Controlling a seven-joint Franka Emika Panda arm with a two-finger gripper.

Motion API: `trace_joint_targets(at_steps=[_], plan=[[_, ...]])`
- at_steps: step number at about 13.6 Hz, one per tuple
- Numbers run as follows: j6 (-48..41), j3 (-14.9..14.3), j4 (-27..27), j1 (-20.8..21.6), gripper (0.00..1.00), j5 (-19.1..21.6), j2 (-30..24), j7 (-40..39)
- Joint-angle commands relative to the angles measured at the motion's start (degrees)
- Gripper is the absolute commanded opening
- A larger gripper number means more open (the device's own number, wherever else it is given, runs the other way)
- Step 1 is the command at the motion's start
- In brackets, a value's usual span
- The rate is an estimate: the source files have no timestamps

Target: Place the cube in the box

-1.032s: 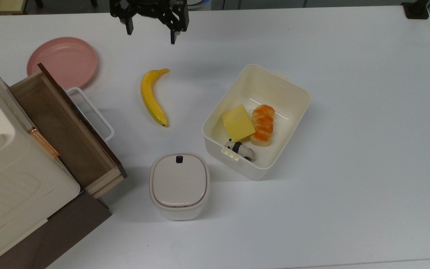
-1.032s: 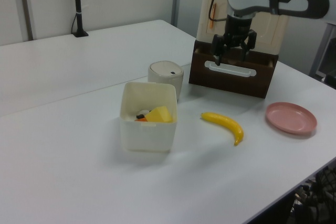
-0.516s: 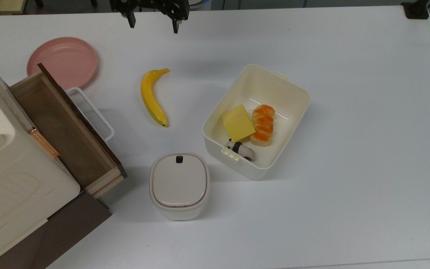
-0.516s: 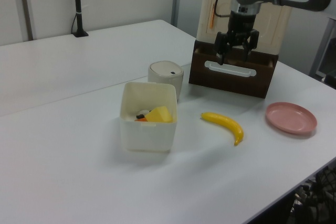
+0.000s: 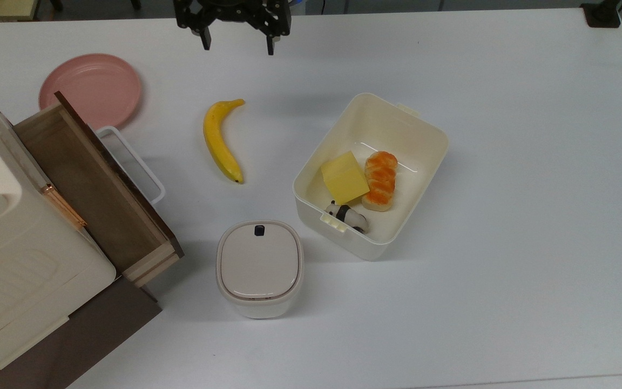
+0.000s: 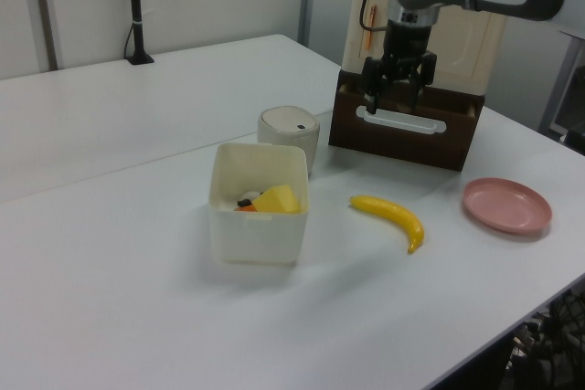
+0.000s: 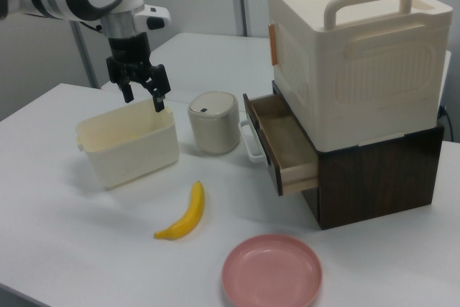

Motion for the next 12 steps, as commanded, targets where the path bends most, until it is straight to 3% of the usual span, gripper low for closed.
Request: trace_joint_targets(at_steps=[1, 4, 12], plan=[[-1.28, -0.67, 0.62, 3.02, 1.00, 0.37, -0.81, -1.17], [-0.84, -2.08, 0.62, 3.12, 1.00, 0.10, -1.51, -7.40], [-1.62, -2.96, 0.53, 2.77, 1.00, 0.80, -2.83, -7.23]])
